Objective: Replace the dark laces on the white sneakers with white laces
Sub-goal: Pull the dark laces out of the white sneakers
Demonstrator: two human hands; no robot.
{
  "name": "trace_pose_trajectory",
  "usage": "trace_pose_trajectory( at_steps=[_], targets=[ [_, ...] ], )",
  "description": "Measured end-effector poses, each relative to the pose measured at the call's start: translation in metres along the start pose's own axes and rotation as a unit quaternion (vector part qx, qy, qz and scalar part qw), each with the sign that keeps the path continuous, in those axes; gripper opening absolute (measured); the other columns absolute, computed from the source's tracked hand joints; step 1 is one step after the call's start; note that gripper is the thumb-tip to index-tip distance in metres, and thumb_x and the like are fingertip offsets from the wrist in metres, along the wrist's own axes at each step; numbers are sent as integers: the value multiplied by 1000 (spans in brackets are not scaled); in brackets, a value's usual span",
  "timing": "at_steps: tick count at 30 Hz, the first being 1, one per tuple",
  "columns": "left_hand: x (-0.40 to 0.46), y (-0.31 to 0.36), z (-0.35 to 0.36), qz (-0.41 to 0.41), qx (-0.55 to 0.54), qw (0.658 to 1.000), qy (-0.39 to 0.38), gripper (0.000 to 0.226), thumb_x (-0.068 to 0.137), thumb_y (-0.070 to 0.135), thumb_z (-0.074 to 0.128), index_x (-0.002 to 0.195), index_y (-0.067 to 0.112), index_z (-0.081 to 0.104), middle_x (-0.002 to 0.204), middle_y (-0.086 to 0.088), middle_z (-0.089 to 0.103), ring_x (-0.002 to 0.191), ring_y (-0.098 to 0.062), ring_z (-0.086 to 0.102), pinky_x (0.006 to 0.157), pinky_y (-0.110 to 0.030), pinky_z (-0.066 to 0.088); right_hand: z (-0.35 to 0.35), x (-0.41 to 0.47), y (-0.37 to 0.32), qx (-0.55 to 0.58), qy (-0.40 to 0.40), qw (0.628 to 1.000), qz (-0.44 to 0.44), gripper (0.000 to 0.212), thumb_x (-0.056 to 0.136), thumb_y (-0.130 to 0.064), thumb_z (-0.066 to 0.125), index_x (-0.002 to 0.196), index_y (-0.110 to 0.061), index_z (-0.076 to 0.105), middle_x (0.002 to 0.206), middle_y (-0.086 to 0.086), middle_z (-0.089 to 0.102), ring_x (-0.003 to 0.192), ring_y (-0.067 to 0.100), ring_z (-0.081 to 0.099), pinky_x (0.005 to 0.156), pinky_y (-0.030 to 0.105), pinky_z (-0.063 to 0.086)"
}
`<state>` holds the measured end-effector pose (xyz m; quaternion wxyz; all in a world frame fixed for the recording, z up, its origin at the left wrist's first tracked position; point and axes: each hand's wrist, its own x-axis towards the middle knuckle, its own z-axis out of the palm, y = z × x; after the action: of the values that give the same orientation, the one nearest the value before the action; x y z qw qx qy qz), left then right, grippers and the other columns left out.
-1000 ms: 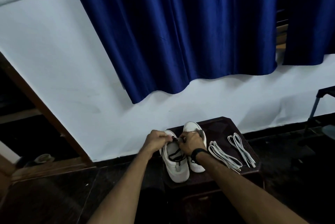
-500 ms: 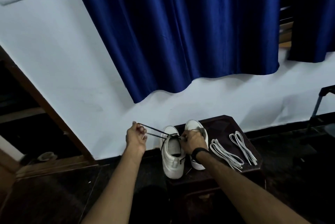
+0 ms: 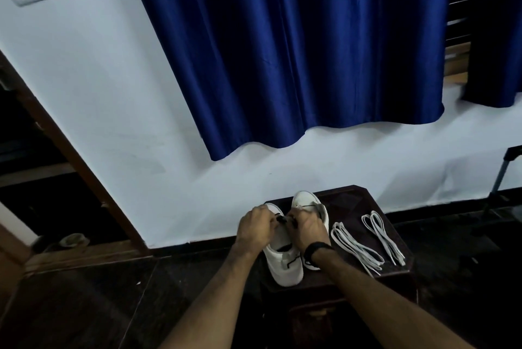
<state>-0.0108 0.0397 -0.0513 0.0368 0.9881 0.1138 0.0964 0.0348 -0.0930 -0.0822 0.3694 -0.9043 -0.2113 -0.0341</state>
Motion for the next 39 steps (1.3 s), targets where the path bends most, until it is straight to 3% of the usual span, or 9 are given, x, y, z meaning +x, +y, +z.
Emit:
trace_pose_trajectory(
  at_steps=[4,10,14,19,24,28,31,34,39],
  targets=[
    [-2,-3,0,-99,-176,965,169,12,87,16,64,79,15,73,94,1,67,85,-25,65,70,-29,46,3,-3,3,7,17,1000,-10,17,91,-29,53,101,-17,59,90,11,68,88,32,65,77,40,51],
    [4,-51,-28,-417,-382,761,318,15,91,17,56,97,11,69,110,-16,65,102,-37,62,83,-38,48,9,-5,3,-6,26,999,-22,20,95,-31,48,108,-17,53,93,11,67,86,34,65,74,41,49],
    [-11,-61,-15,-483,-362,776,181,62,82,36,71,129,3,46,131,-22,44,116,-43,51,92,-47,46,10,-6,-3,-112,19,992,-48,24,85,-16,56,107,-23,61,108,7,60,92,34,60,73,41,48],
    [-35,-11,16,-276,-329,896,115,23,73,37,73,89,24,63,83,0,72,89,-26,68,78,-34,53,6,15,-13,-273,-32,928,-250,20,72,-22,65,89,-25,75,99,4,64,99,31,55,80,41,42],
    [-53,15,38,-218,-206,941,155,17,77,24,61,93,25,57,88,0,70,89,-28,66,70,-37,46,1,32,-17,-265,-91,926,-254,6,68,-26,72,67,-20,70,75,3,67,82,28,63,68,35,47],
    [-59,22,46,-215,-150,942,211,23,71,18,66,94,20,63,81,-3,69,79,-31,68,66,-40,47,-10,34,-23,5,20,1000,-15,14,82,-19,58,84,-12,70,90,13,70,88,32,64,72,33,48],
    [-58,26,46,-216,-148,943,206,28,70,16,69,97,20,66,84,-3,70,79,-30,68,64,-39,48,-19,42,-9,168,60,967,179,18,81,-13,60,94,-11,73,101,14,71,97,32,65,79,29,50],
    [-54,26,48,-216,-141,947,191,29,68,14,73,96,19,68,85,-3,70,78,-29,68,62,-39,48,-23,40,-6,-16,4,1000,18,39,73,-8,57,110,-17,66,115,6,65,108,27,56,89,32,47],
    [-53,24,51,-212,-138,949,188,22,78,26,52,93,18,66,83,-3,69,77,-30,67,62,-40,48,-19,42,-31,-273,-152,900,-302,36,84,-26,57,119,-30,66,112,0,67,111,26,48,89,35,35]
  ],
)
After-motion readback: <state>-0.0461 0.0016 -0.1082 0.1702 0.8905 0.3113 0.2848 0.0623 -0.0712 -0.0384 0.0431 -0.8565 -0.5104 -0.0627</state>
